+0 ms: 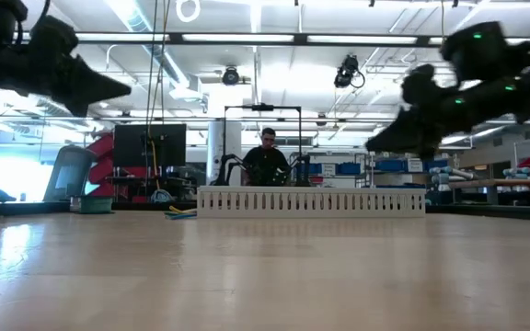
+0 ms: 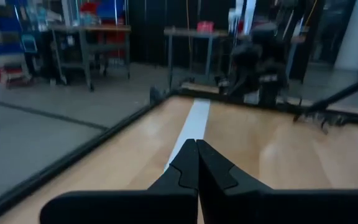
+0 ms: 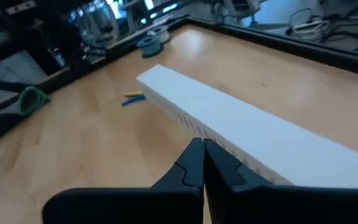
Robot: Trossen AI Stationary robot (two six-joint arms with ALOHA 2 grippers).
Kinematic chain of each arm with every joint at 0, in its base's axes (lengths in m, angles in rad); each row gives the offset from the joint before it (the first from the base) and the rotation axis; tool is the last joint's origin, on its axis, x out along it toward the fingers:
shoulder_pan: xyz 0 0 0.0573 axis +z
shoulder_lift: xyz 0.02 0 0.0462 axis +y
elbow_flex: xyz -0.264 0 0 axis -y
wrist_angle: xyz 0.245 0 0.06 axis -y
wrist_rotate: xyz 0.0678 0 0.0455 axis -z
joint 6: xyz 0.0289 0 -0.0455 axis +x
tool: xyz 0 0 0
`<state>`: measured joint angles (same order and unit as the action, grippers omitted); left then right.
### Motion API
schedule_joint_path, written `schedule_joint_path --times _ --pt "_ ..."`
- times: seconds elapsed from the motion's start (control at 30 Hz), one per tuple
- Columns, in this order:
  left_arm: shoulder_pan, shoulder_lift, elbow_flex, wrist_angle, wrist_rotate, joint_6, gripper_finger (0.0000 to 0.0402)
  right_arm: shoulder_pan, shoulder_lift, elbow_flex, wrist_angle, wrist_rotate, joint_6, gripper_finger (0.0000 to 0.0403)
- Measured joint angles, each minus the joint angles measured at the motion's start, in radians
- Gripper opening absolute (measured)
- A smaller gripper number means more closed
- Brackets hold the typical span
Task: Ziptie cables
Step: Return to Home Position
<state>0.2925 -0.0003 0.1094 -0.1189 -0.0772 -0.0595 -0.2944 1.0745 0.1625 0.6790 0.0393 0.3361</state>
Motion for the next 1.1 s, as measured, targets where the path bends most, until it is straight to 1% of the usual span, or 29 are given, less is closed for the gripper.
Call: schedule_joint_path --times 0.07,0.27,0.43,0.6,0.8,0.93,1.1 --pt "-0.001 0.004 0.011 -0.047 -0.002 0.003 0.0 -0.002 -0.073 -0.052 -0.003 0.012 0.018 0.0" --pt "-0.001 0.0 0.018 -0.058 -0.006 0.003 0.0 -0.002 -0.259 -0.153 -0.017 0.017 0.007 0.0" --pt "-0.001 0.0 0.018 -0.065 -0.006 0.003 0.0 -0.002 -0.387 -0.152 -0.164 0.011 -0.008 0.0" --pt "-0.002 0.0 0.018 -0.056 -0.006 -0.001 0.0 -0.002 -0.525 -0.153 -0.259 0.011 -0.034 0.0" --pt "-0.002 0.0 0.018 -0.053 -0.005 -0.001 0.0 -0.002 -0.744 -0.153 -0.507 0.032 -0.037 0.0" --pt "-0.002 0.0 0.018 -0.042 -0.005 -0.001 0.0 -0.002 -0.904 -0.153 -0.633 0.075 -0.042 0.0" --pt "-0.007 0.0 0.018 -0.03 -0.005 -0.001 0.0 0.004 -1.06 -0.154 -0.647 0.062 -0.092 0.0"
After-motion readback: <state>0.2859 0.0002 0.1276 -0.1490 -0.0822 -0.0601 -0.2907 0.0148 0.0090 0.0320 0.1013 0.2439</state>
